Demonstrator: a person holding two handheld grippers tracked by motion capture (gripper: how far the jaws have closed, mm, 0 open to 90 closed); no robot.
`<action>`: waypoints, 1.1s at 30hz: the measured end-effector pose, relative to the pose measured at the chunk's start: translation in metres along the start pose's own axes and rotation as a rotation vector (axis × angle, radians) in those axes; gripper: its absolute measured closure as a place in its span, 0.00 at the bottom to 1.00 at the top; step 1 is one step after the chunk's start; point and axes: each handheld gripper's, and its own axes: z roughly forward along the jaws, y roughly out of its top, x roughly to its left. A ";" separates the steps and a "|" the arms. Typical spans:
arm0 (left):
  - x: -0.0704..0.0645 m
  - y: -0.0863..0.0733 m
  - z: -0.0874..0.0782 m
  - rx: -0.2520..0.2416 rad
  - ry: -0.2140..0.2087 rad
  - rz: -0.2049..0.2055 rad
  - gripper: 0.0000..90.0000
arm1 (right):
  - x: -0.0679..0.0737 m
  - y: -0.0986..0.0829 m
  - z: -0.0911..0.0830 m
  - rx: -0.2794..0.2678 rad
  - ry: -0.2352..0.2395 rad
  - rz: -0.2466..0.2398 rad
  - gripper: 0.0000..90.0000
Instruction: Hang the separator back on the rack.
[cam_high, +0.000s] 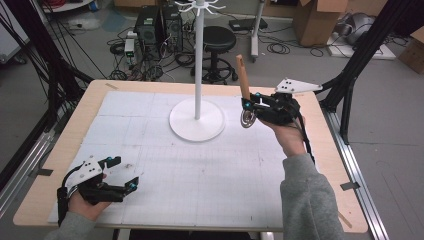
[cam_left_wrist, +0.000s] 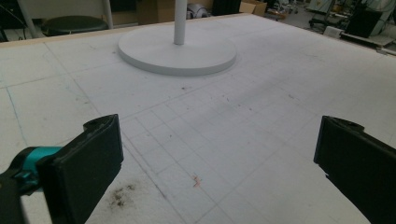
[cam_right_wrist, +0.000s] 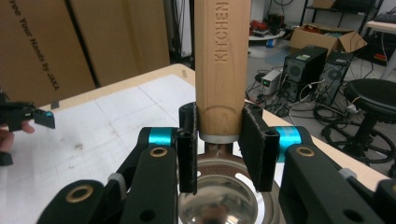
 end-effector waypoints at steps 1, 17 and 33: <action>0.000 0.000 0.000 -0.001 0.000 0.000 0.02 | 0.000 0.001 0.000 -0.001 0.000 0.005 0.77; 0.002 -0.001 -0.007 -0.011 0.013 -0.005 0.02 | -0.001 0.021 0.007 -0.026 -0.015 0.010 0.77; -0.003 -0.001 -0.008 -0.010 -0.015 0.010 0.02 | 0.004 0.033 0.024 -0.020 -0.030 -0.007 0.77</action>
